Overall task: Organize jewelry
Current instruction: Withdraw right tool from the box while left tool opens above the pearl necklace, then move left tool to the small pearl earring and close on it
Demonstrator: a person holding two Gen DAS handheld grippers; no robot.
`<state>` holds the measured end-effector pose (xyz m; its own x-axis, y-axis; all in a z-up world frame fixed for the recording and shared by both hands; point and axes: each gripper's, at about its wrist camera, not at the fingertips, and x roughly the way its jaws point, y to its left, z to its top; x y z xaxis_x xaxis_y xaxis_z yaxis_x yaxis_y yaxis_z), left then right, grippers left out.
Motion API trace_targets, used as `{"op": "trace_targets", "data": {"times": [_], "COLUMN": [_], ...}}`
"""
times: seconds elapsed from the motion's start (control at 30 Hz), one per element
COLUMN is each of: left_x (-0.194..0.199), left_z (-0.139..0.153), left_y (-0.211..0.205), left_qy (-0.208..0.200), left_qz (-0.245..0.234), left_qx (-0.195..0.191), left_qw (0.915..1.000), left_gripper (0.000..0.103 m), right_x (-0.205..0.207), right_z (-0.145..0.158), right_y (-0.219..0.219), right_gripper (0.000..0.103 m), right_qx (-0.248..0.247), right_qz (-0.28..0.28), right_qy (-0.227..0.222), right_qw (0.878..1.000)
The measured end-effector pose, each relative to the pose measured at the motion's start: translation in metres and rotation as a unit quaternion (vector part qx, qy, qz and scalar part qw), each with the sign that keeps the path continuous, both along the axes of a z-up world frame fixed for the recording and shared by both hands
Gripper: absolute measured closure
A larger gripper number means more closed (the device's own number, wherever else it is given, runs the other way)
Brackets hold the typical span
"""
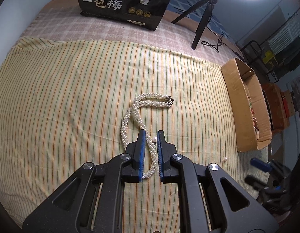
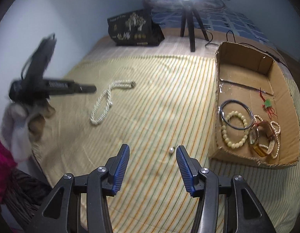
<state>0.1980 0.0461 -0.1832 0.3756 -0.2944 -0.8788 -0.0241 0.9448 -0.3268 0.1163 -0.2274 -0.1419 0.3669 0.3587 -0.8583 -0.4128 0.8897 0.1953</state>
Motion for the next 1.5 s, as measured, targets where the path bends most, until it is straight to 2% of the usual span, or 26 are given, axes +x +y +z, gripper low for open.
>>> {"op": "trace_targets", "data": {"times": [0.2, 0.3, 0.43, 0.7, 0.8, 0.87, 1.4, 1.5], "left_x": [-0.003, -0.002, -0.003, -0.017, -0.022, -0.023, -0.015, -0.015], "left_z": [-0.006, -0.010, -0.013, -0.023, -0.026, -0.028, -0.046, -0.049], "left_y": [-0.016, -0.028, -0.041, -0.047, -0.052, -0.056, -0.061, -0.064], "left_qy": [-0.006, -0.011, -0.029, -0.093, -0.108, -0.114, -0.120, -0.120], "left_qz": [-0.038, -0.064, -0.101, -0.191, -0.220, -0.233, -0.262, -0.274], "left_qx": [0.005, 0.020, 0.043, 0.107, 0.128, 0.134, 0.152, 0.157], "left_qw": [0.9993, 0.9977, 0.9935, 0.9714, 0.9611, 0.9564, 0.9454, 0.9413], "left_gripper": [0.094, 0.094, 0.094, 0.093, 0.083, 0.082, 0.082, 0.082], "right_x": [-0.004, -0.003, 0.000, -0.004, -0.003, -0.002, 0.011, 0.013], "right_z": [-0.020, -0.027, -0.032, -0.035, -0.039, -0.041, -0.051, -0.054], "right_y": [0.007, 0.007, 0.003, 0.002, 0.004, 0.003, 0.007, 0.009], "right_gripper": [0.057, 0.059, 0.060, 0.060, 0.060, 0.060, 0.060, 0.064], "right_qx": [-0.033, -0.047, -0.042, -0.037, -0.041, -0.038, -0.035, -0.043], "right_qz": [0.010, 0.012, 0.005, 0.013, 0.020, 0.022, 0.020, 0.020], "right_qy": [-0.007, -0.011, -0.006, -0.017, -0.015, -0.012, -0.009, -0.014], "right_qw": [0.999, 0.999, 0.999, 0.999, 0.999, 0.999, 0.999, 0.999]}}
